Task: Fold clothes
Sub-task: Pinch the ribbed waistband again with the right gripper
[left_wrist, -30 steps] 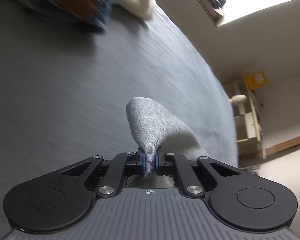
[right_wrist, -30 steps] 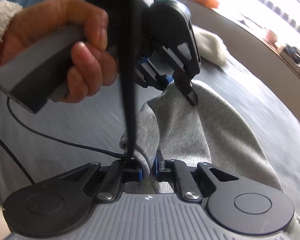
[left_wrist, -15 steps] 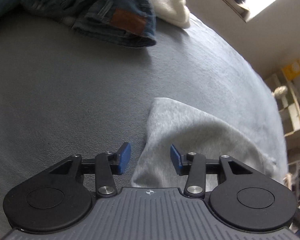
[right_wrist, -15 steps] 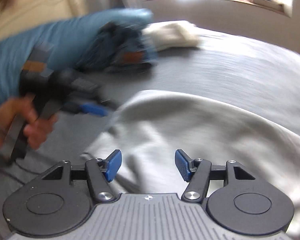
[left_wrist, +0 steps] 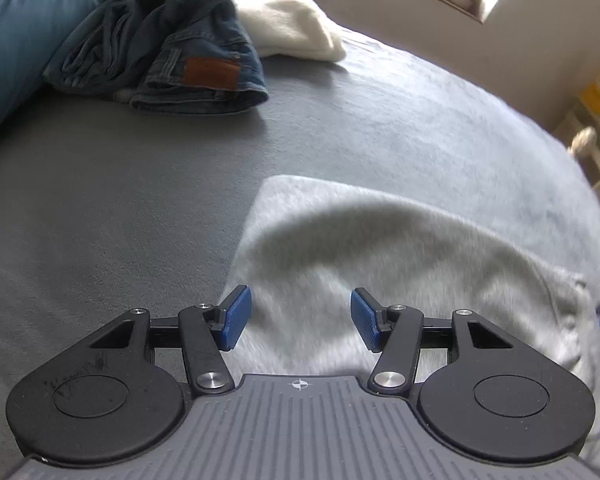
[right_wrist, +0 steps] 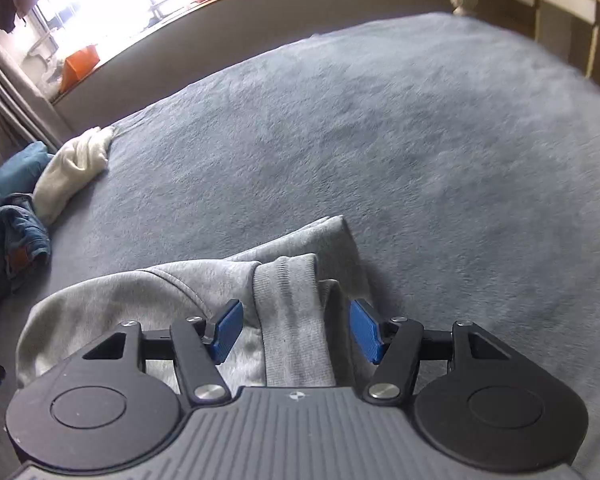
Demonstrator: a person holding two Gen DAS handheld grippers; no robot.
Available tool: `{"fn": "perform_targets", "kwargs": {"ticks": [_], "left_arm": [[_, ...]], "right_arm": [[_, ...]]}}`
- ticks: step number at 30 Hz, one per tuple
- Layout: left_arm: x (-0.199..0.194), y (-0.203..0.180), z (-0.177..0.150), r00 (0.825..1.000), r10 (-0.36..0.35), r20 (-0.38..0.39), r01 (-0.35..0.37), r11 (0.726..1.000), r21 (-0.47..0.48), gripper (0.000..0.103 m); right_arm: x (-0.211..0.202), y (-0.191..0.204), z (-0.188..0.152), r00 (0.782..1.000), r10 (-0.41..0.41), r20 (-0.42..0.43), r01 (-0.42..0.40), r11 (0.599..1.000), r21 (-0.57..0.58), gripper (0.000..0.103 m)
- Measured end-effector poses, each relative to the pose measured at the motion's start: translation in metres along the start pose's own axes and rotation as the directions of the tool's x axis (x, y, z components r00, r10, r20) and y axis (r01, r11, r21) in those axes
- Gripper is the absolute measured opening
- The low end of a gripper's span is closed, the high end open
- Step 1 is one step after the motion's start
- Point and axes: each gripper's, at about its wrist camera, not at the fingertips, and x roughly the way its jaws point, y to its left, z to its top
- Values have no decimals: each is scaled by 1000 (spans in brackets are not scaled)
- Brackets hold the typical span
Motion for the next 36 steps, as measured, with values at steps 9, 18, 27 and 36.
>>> {"fn": "perform_targets", "kwargs": {"ticks": [9,18,27,36], "left_arm": [[12,-25,-25,996,74,-46,-68,991,116,55],[13,-30,-21,997,63,-40,-56,986,159,55],[23,-21,-20,999,19,-49,-13,991,130,55],[-12,22,-13,999,-34,34,35,998,-55,55]], "right_arm": [[23,-17,-3,995,82,-55,-77,994,73,18],[15,-26,-11,995,103,3,-103,989,110,16],[23,-35,-11,996,84,24,-87,986,145,16],[-22,-26,11,995,48,87,-54,997,63,42]]}}
